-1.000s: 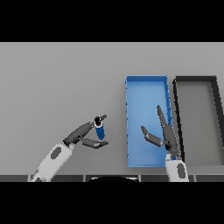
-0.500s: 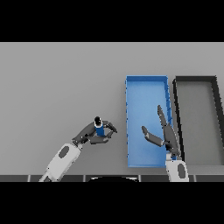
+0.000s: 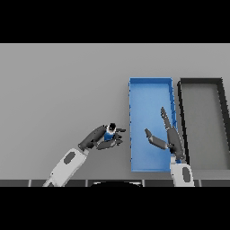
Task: Pick up the blue pipe and place it into the blue bin.
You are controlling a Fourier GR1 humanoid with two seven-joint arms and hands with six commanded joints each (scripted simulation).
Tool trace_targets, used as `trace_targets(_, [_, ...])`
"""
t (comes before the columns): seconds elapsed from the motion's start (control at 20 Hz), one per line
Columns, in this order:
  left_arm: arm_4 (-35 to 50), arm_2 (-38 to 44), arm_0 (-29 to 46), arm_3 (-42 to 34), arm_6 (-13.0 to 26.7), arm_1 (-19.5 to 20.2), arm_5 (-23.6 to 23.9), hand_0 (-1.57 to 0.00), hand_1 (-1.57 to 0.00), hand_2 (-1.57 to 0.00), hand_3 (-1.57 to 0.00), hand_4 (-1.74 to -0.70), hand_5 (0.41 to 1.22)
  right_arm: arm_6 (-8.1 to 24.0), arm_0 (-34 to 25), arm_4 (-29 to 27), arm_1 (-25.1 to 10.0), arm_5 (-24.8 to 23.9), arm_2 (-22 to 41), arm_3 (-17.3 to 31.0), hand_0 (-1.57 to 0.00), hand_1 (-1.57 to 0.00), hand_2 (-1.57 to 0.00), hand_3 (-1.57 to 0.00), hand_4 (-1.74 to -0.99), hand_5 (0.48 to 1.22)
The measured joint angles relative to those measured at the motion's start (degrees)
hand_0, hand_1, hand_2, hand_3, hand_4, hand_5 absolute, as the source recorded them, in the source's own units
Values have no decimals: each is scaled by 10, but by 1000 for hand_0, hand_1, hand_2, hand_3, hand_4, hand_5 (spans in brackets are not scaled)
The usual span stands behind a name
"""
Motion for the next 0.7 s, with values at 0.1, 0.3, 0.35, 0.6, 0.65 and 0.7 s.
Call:
trace_targets(0.1, [4, 2, -6, -21, 4, -5, 9, -1512, -1522, -1525, -1446, -1721, 1201, 1, -1, 1, 0, -3, -1, -2, 1, 1, 1, 1, -1183, 606])
trace_targets(0.3, [17, -3, -13, -72, 18, -8, 6, -1547, -1551, -1552, -1476, -1733, 1213, -7, 4, 3, -9, -1, -6, 3, 1, 1, 1, 1, -1157, 600])
trace_targets(0.35, [15, -6, -25, -74, 37, -14, 6, -1552, -1555, -1556, -1482, -1734, 1214, -8, 1, 1, -7, -5, -9, -1, 1, 1, 1, 1, -1149, 599])
trace_targets(0.6, [15, -14, -26, -117, 75, -2, 3, -1565, -1566, -1566, -1496, -1739, 1219, -23, 8, 6, -9, -7, -8, -5, 1, 1, 1, 1, -1128, 605])
trace_targets(0.65, [13, -14, -24, -116, 80, 1, 4, -1566, -1567, -1567, -1496, -1739, 1219, -22, 9, 4, -10, -6, -9, -6, 1, 1, 1, 1, -1127, 605])
trace_targets(0.7, [13, -11, -29, -110, 86, -1, 2, -1567, -1568, -1568, -1496, -1740, 1219, -19, 10, 2, -11, -5, -9, -7, 1, 1, 1, 1, -1141, 605])
